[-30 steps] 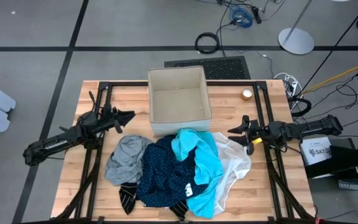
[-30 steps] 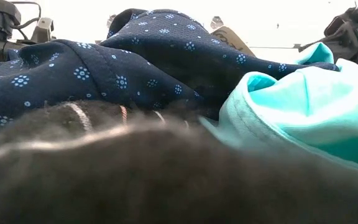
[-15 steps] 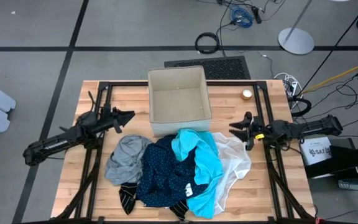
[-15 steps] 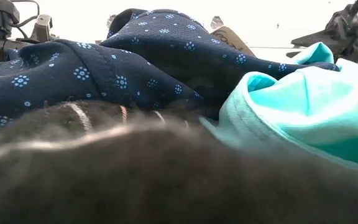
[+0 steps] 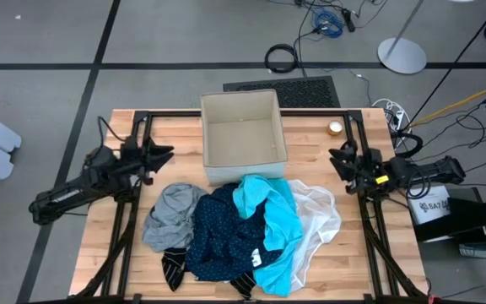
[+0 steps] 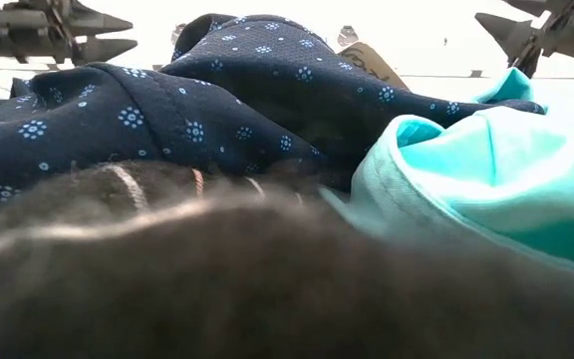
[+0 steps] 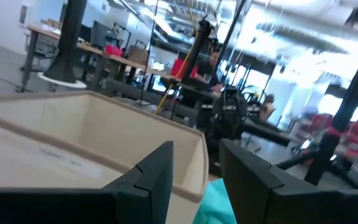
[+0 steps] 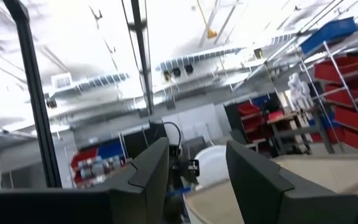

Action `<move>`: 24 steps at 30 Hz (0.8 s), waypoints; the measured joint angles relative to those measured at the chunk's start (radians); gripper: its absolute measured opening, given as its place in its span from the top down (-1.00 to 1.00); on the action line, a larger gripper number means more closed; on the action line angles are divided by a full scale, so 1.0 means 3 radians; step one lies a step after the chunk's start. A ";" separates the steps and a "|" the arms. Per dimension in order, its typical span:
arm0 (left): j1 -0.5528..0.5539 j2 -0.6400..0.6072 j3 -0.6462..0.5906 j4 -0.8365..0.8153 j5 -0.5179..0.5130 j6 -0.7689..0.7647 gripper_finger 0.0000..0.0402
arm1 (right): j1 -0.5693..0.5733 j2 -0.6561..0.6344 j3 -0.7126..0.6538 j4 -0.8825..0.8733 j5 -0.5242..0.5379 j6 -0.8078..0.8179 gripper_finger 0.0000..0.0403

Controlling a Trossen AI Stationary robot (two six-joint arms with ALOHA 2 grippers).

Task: Sort clothes
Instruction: Put the blue shirt into the laundry bin

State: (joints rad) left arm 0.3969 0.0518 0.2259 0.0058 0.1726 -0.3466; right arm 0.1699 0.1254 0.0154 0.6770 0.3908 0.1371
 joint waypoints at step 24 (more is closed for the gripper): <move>-0.1124 0.1235 0.0954 -0.0733 -0.0799 0.0303 0.31 | 0.0000 0.2421 0.2291 -0.0871 -0.0195 -0.0809 0.26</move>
State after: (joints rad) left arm 0.0596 0.4222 0.5121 -0.2141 -0.0670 -0.2557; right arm 0.1699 0.8518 0.7027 0.4158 0.3323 -0.1055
